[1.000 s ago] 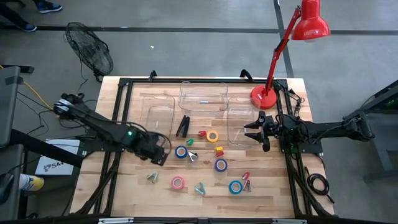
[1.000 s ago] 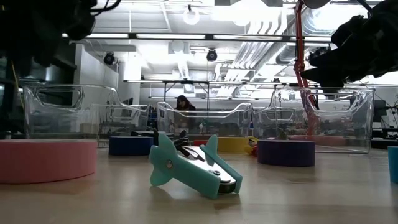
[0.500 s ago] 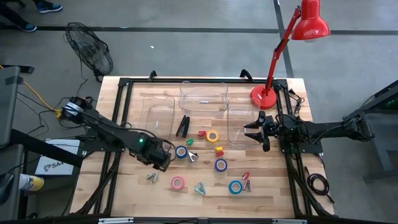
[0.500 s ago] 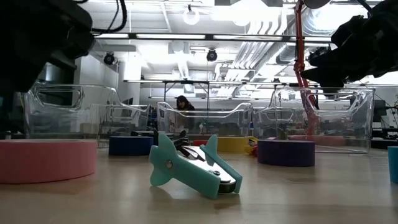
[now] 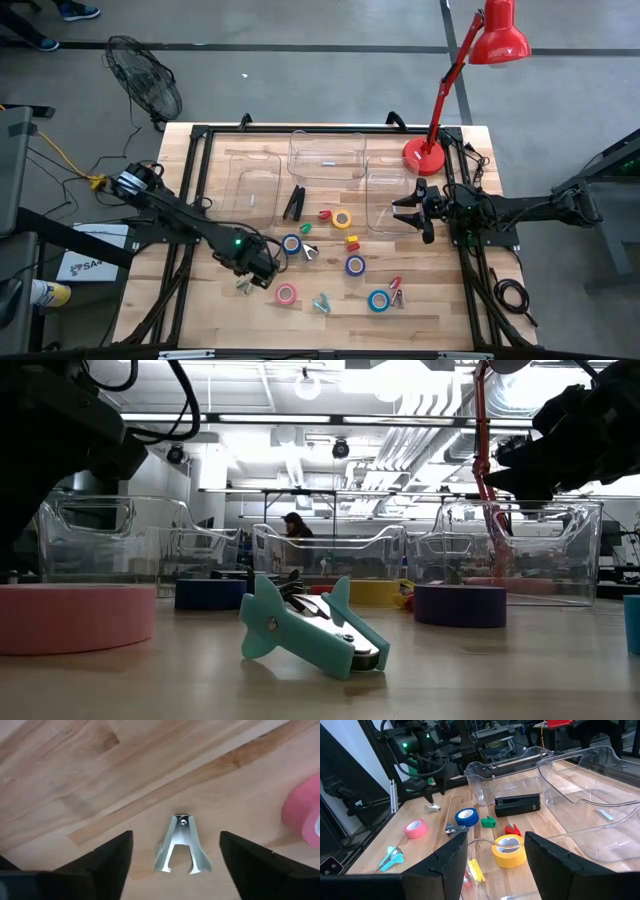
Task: Pick and place Stapler, Stapler remover, tape
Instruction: Put the grey staple remover into the bottom left transparent bin
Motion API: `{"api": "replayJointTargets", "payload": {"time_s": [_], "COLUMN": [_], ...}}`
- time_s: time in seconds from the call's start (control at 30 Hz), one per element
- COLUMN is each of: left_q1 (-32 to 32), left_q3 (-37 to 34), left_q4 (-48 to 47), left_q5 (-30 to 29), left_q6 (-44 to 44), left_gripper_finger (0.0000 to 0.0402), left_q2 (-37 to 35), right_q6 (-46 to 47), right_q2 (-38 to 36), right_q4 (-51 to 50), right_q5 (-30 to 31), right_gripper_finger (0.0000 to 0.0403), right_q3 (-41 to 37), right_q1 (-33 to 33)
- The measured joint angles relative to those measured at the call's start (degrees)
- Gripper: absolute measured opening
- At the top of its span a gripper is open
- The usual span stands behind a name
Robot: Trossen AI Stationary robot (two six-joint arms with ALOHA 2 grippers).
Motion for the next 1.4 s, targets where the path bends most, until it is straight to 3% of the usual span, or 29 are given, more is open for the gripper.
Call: {"api": "replayJointTargets", "payload": {"time_s": [0.17, 0.97, 1.13, 1.4], "left_q1": [0.1, 0.1, 0.1, 0.2], "left_q3": [0.0, -0.1, -0.1, -0.1], "left_q4": [1.4, 3.6, 3.5, 3.5], "left_q5": [1.7, 11.4, 11.4, 11.4], "left_q6": [1.0, 5.6, 5.5, 5.5], "left_gripper_finger": [0.0333, 0.0333, 0.0291, 0.0171], "left_q2": [0.2, 8.6, 8.6, 8.6], "right_q6": [0.0, 0.0, 0.0, 0.0], "right_q2": [0.0, 0.0, 0.0, 0.0], "right_q4": [0.0, 0.0, 0.0, 0.0], "right_q5": [0.0, 0.0, 0.0, 0.0], "right_gripper_finger": [0.0189, 0.0189, 0.0189, 0.0189], "right_q3": [0.0, 0.0, 0.0, 0.0], "right_q1": [0.0, 0.0, 0.0, 0.0]}}
